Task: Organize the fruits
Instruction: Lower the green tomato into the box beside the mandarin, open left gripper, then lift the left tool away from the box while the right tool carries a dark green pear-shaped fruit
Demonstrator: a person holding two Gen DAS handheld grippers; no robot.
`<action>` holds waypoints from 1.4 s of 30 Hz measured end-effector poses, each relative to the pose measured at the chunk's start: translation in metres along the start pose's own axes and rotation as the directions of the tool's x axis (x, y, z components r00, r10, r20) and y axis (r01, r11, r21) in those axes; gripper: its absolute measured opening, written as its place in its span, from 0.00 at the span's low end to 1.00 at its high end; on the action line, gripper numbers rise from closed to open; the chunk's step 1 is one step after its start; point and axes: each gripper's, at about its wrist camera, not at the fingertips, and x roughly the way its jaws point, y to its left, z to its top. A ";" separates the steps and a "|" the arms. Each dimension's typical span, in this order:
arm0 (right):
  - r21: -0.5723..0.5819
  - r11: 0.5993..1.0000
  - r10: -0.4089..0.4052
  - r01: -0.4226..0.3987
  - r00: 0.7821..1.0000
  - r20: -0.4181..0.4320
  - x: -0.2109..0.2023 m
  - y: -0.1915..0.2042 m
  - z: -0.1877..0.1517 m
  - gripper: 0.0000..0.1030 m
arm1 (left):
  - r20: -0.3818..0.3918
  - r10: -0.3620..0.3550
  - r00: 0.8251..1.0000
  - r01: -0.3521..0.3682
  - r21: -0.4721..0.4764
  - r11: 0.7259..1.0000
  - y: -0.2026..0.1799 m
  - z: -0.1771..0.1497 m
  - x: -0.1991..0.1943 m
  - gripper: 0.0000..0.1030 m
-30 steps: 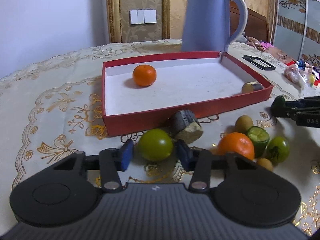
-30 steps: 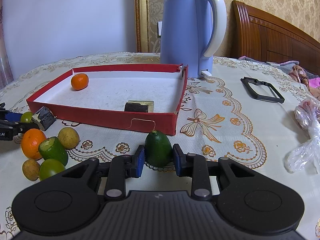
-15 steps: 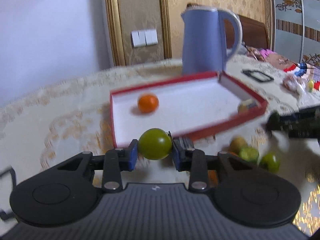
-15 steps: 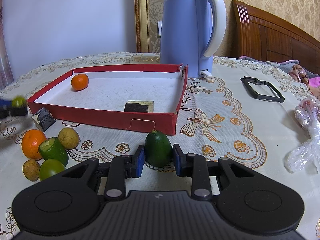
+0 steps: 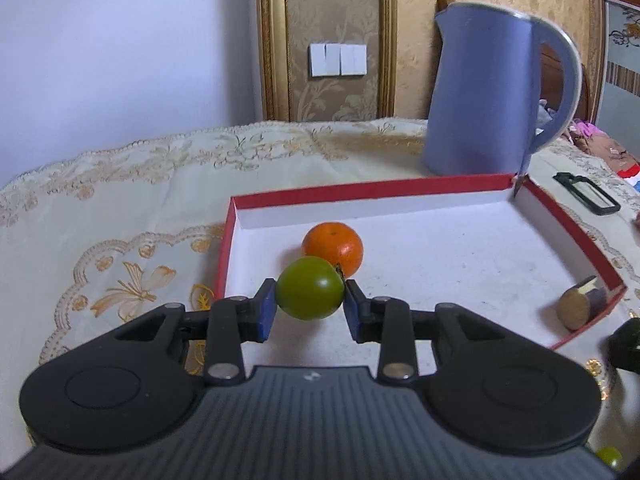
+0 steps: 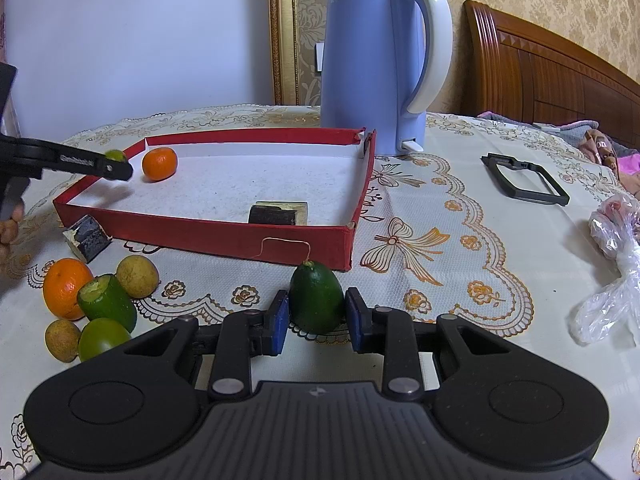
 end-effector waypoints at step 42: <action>-0.002 1.000 -0.003 0.003 1.000 0.004 0.000 0.000 0.000 0.28 | 0.069 -0.017 0.998 0.019 -0.034 0.999 -0.002 -0.019 0.005 0.77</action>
